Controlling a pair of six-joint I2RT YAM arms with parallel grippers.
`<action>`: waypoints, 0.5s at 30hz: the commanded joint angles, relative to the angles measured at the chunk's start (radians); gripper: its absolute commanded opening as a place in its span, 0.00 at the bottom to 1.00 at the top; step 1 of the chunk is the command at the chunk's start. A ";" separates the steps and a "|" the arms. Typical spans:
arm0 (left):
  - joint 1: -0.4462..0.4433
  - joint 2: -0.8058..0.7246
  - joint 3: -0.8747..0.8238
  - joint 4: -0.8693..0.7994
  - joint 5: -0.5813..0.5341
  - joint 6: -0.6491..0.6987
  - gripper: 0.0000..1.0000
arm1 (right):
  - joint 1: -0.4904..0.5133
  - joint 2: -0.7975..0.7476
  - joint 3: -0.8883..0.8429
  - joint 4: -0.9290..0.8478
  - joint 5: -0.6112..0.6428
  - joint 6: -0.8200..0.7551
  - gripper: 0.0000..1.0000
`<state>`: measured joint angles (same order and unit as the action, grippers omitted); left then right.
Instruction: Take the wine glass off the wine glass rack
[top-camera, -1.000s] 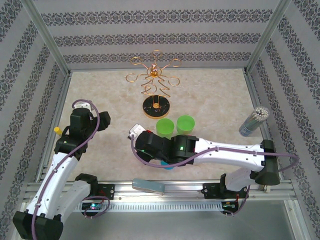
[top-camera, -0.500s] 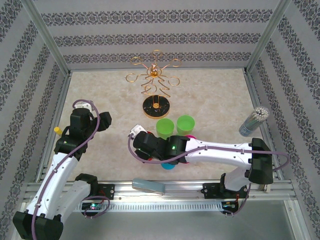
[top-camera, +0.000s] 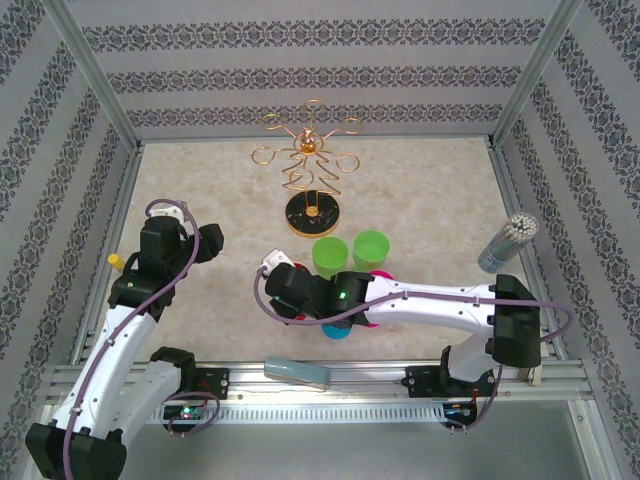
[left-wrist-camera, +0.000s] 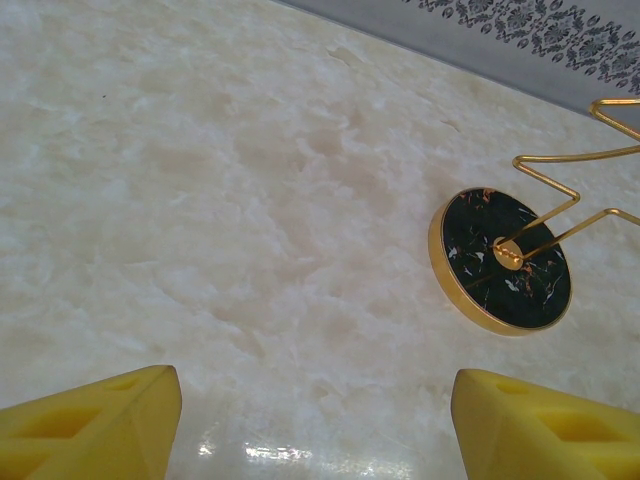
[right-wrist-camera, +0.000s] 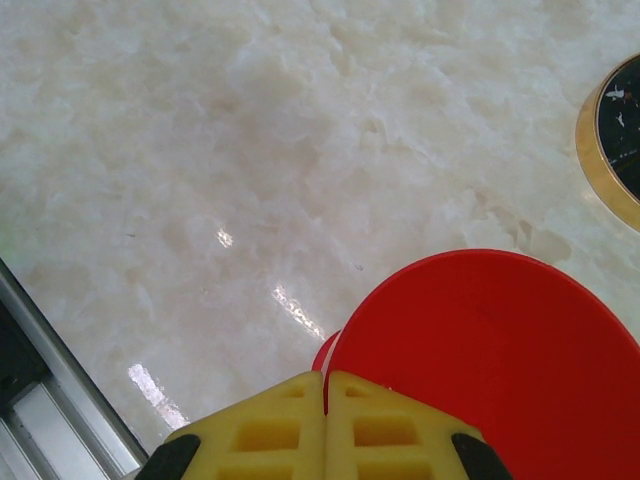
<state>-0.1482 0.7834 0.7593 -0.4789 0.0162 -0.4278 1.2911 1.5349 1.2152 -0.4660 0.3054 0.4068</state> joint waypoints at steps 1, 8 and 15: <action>0.015 -0.006 0.006 0.014 0.007 -0.008 0.72 | -0.005 0.004 -0.020 0.017 0.042 0.020 0.03; 0.015 0.001 0.015 0.014 0.003 -0.006 0.72 | -0.006 -0.013 -0.028 0.020 0.054 0.021 0.19; 0.015 -0.001 0.016 0.010 0.002 -0.002 0.72 | -0.004 -0.057 -0.014 0.020 0.058 0.014 0.33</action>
<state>-0.1482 0.7856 0.7593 -0.4789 0.0193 -0.4278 1.2911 1.5299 1.2011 -0.4583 0.3351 0.4198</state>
